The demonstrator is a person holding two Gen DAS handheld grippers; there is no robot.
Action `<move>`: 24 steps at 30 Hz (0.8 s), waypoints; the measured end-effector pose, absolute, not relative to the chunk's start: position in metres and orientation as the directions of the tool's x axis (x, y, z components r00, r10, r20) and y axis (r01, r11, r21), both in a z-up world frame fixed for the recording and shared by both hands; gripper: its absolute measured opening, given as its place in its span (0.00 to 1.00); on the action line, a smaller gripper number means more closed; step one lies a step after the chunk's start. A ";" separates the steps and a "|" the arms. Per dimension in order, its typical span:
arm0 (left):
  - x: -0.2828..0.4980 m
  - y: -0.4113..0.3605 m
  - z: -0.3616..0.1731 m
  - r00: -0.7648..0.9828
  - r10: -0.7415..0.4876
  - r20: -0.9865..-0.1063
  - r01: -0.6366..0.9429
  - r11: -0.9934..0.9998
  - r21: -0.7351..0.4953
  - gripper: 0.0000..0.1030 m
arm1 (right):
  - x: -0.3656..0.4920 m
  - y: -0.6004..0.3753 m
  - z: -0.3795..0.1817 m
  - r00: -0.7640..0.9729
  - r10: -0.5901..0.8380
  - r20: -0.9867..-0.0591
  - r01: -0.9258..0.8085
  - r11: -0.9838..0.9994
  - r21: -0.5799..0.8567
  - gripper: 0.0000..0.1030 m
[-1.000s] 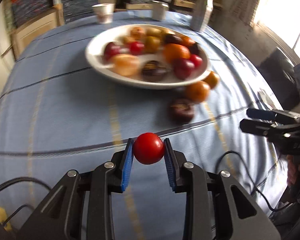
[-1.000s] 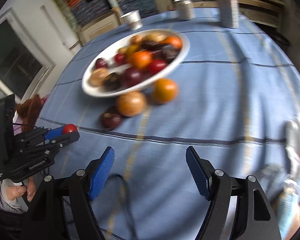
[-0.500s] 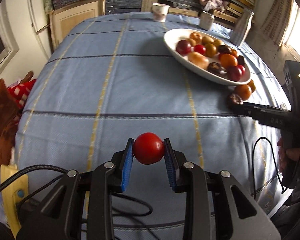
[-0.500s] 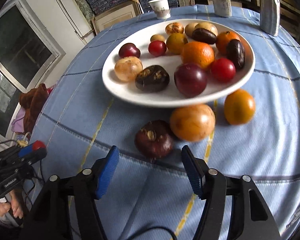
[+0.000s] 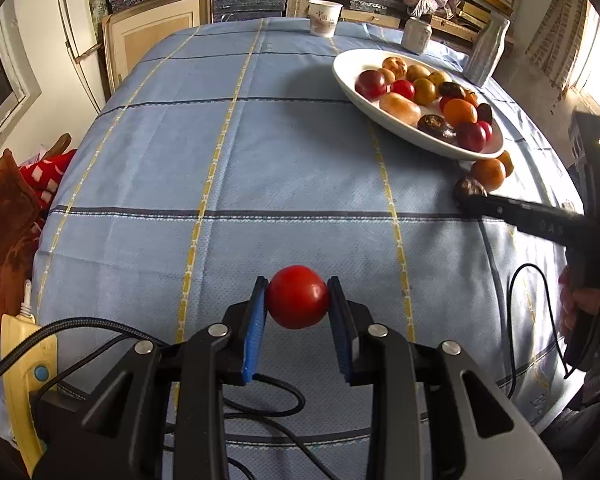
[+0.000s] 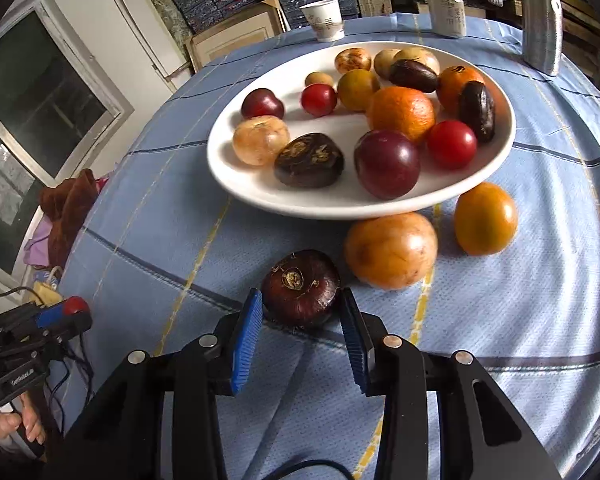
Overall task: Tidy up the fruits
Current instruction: 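Grasp the last red tomato with the left tool while the right tool approaches a purple fruit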
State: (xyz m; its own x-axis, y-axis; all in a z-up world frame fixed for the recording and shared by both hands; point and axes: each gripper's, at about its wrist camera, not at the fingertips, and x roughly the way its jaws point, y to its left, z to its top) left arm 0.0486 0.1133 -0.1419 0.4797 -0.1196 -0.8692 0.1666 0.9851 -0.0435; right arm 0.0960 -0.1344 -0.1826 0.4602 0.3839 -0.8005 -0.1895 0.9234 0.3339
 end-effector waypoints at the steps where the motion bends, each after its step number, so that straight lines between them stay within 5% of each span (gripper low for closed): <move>1: 0.050 0.113 -0.141 0.481 -0.124 -0.868 0.167 0.985 -0.048 0.29 | 0.091 -0.135 -0.179 0.463 0.386 -0.798 -0.202 0.922 0.329 0.38; 4: 0.059 0.103 -0.139 0.485 -0.151 -0.861 0.180 0.981 -0.071 0.29 | 0.078 -0.145 -0.165 0.484 0.375 -0.791 -0.229 0.926 0.299 0.35; 6: 0.069 0.087 -0.138 0.490 -0.175 -0.854 0.207 0.975 -0.081 0.29 | 0.071 -0.156 -0.155 0.501 0.362 -0.786 -0.231 0.931 0.282 0.22; 11: 0.092 0.041 -0.136 0.478 -0.247 -0.843 0.290 0.950 -0.114 0.29 | 0.069 -0.182 -0.158 0.447 0.316 -0.837 -0.199 0.947 0.252 0.21; 15: 0.098 0.013 -0.141 0.451 -0.278 -0.848 0.347 0.930 -0.121 0.29 | 0.064 -0.187 -0.162 0.445 0.387 -0.807 -0.200 0.922 0.332 0.45; 24: 0.095 0.032 -0.144 0.451 -0.254 -0.855 0.303 0.945 -0.120 0.29 | 0.064 -0.138 -0.177 0.400 0.368 -0.839 -0.326 0.913 0.245 0.46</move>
State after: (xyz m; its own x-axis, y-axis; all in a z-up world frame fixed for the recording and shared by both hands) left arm 0.0949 0.0321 -0.1442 0.4514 -0.2539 -0.8554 0.3034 0.9452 -0.1204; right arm 0.0639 -0.1383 -0.1775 0.4003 0.3679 -0.8393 -0.3258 0.9132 0.2449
